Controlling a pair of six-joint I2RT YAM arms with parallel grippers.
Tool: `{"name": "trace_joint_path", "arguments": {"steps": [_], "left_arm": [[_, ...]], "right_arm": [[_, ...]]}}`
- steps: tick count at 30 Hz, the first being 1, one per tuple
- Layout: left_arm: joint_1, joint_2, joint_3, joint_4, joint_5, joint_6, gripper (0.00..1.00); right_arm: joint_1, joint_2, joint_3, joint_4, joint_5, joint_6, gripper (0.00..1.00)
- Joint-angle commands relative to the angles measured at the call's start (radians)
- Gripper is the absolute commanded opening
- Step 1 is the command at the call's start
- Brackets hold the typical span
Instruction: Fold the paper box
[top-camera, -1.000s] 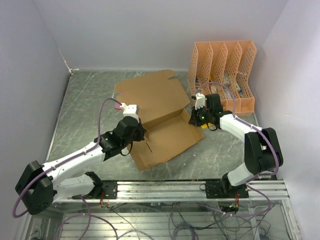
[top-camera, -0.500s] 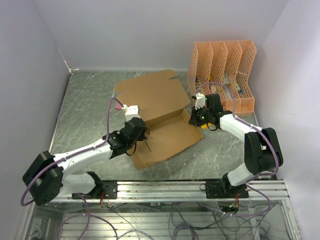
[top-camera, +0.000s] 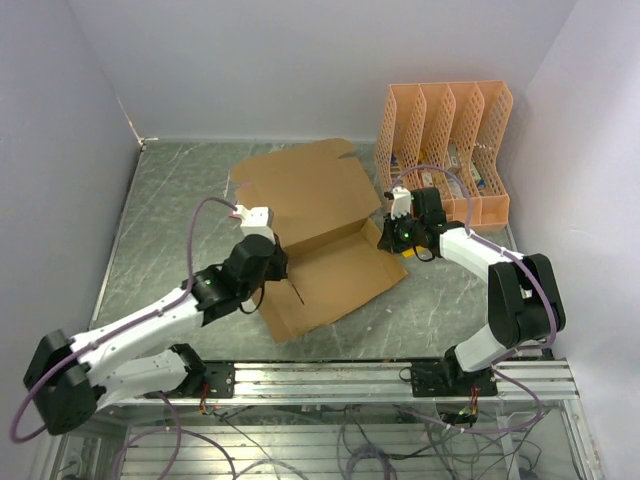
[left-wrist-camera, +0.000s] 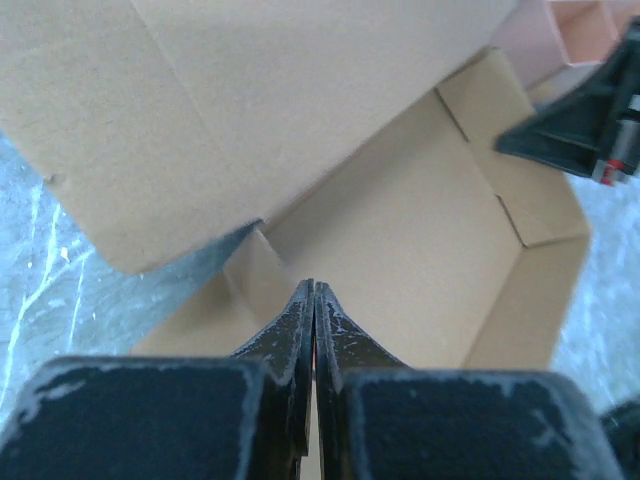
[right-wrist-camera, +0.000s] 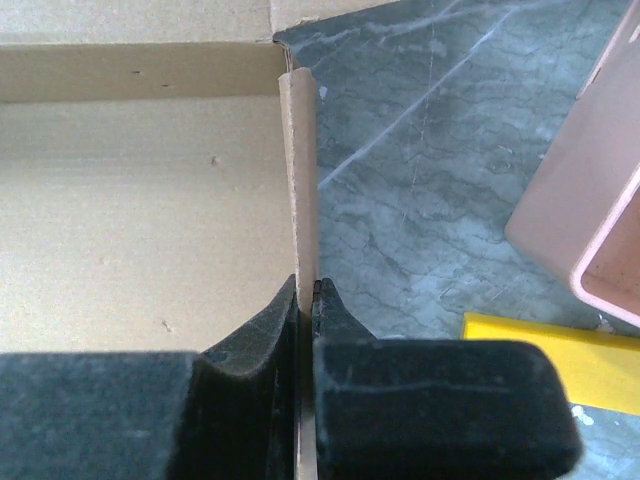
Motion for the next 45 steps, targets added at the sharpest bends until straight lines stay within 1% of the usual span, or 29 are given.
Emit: {"name": "trace_joint_path", "arguments": {"steps": [1,3,5,6,9,11,12,15,18,20,22,25,28,31,34,39,45], "left_arm": [[-0.005,-0.157,0.031,-0.222,0.132,0.040,0.09],[-0.004,-0.241,0.022,-0.275,0.213,0.042,0.11],[-0.004,-0.316,0.018,-0.301,0.312,0.029,0.16],[-0.004,-0.342,0.015,-0.304,0.385,0.021,0.16],[-0.010,-0.366,0.006,-0.310,0.553,-0.035,0.14],[-0.054,-0.361,-0.013,-0.301,0.611,-0.089,0.13],[-0.093,-0.359,-0.021,-0.298,0.608,-0.110,0.12],[-0.241,-0.336,-0.016,-0.326,0.526,-0.165,0.12],[-0.372,-0.267,-0.002,-0.342,0.470,-0.190,0.12],[-0.433,-0.208,0.007,-0.348,0.452,-0.191,0.11],[-0.465,-0.157,0.025,-0.366,0.440,-0.183,0.10],[-0.473,-0.117,0.047,-0.414,0.387,-0.177,0.09],[-0.473,-0.079,0.086,-0.505,0.242,-0.190,0.07],[-0.472,-0.032,0.128,-0.499,0.095,-0.191,0.07],[-0.471,0.038,0.177,-0.477,0.003,-0.191,0.07],[-0.472,0.178,0.250,-0.462,-0.093,-0.173,0.07],[-0.462,0.282,0.299,-0.409,-0.126,-0.127,0.07]], "right_arm": [[-0.011,0.013,-0.003,0.022,-0.026,0.012,0.00],[-0.011,0.015,-0.003,0.023,-0.025,0.013,0.00],[-0.011,0.017,-0.002,0.023,-0.022,0.012,0.00],[-0.012,0.016,-0.002,0.024,-0.021,0.012,0.00],[-0.016,0.012,-0.002,0.026,-0.020,0.011,0.00],[-0.018,0.012,-0.002,0.026,-0.021,0.011,0.00],[-0.018,0.012,-0.002,0.026,-0.022,0.010,0.00],[-0.020,0.014,-0.002,0.026,-0.022,0.010,0.00],[-0.021,0.018,-0.001,0.026,-0.024,0.011,0.00],[-0.022,0.020,-0.001,0.025,-0.026,0.011,0.00],[-0.021,0.019,-0.002,0.025,-0.026,0.010,0.00],[-0.021,0.016,-0.003,0.026,-0.030,0.011,0.00],[-0.022,0.018,-0.002,0.023,-0.034,0.009,0.00],[-0.021,0.018,-0.003,0.023,-0.036,0.007,0.00],[-0.021,0.015,-0.007,0.023,-0.034,0.005,0.00],[-0.022,0.014,-0.007,0.023,-0.039,0.006,0.00],[-0.021,0.010,-0.007,0.023,-0.043,0.006,0.00]]}}
